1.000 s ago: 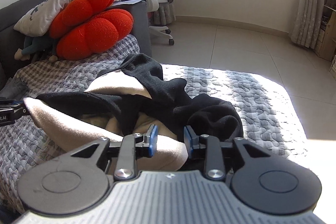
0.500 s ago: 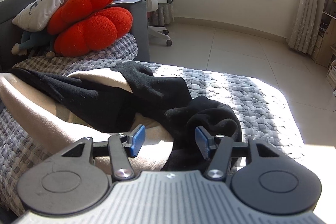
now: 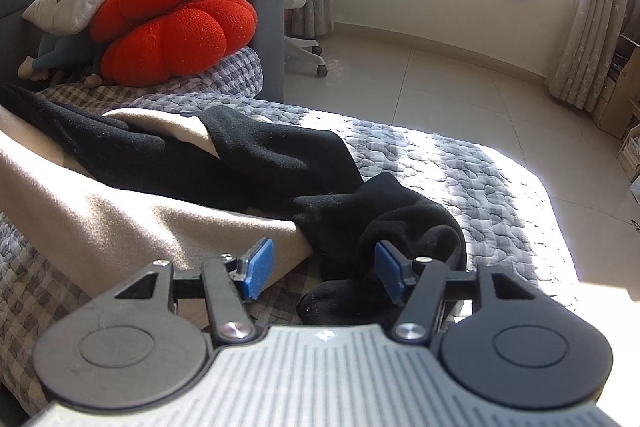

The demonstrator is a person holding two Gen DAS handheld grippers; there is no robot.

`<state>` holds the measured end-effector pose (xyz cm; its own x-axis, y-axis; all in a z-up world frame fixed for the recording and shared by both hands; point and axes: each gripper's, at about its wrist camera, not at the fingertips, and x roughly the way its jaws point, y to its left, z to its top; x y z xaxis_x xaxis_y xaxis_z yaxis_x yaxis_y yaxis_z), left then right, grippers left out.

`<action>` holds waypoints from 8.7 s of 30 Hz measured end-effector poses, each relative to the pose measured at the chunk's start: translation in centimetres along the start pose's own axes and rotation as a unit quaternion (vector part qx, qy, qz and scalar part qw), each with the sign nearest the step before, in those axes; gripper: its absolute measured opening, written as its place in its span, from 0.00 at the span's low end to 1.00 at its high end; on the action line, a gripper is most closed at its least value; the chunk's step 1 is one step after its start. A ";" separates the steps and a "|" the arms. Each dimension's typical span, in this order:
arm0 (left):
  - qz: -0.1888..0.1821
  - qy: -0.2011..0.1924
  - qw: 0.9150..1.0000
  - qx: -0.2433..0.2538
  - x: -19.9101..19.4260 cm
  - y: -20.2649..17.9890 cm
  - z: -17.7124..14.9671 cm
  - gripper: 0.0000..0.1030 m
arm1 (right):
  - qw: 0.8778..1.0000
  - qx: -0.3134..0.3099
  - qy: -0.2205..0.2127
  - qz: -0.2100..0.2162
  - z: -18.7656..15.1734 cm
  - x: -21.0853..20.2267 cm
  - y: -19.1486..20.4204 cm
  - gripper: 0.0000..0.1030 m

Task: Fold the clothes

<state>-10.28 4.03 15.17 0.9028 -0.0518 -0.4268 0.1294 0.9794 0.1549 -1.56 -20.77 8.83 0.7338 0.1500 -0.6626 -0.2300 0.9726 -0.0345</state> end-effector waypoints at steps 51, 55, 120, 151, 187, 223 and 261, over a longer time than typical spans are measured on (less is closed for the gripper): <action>0.062 0.016 0.997 -0.031 2.3 4.0 -0.8 0.09 | 0.971 0.026 -0.113 -0.210 2.2 -2.9 4.6 1.00; 0.062 0.017 0.998 -0.029 2.3 3.7 -0.8 0.09 | 0.972 0.016 -0.111 -0.209 2.3 -2.9 5.2 1.00; -0.134 -0.035 0.975 -0.176 -1.7 11.9 -0.1 0.09 | 0.979 0.038 -0.199 -0.002 6.2 -8.2 3.5 0.07; -0.169 0.223 0.960 0.019 11.1 2.3 -8.7 0.39 | 0.997 -0.071 0.035 0.004 -1.3 -1.1 0.7 0.34; -0.133 0.193 0.968 -0.093 16.8 6.4 -5.2 0.42 | 0.990 -0.057 0.045 0.124 -2.7 -1.5 1.5 0.11; -0.179 -0.319 0.928 -0.076 -17.1 12.0 10.6 0.13 | 0.842 -0.144 -0.492 -0.169 3.4 -32.3 2.0 0.07; -0.240 0.168 0.954 0.061 2.9 -5.1 -7.5 0.40 | 0.998 -0.061 0.004 -0.034 -4.6 -5.9 -4.6 0.36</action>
<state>-11.41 0.35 6.50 0.5484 -0.4030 -0.7327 0.5601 0.8276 -0.0359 -7.76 -26.96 9.51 0.7456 0.0826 -0.6613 -0.2561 0.9516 -0.1699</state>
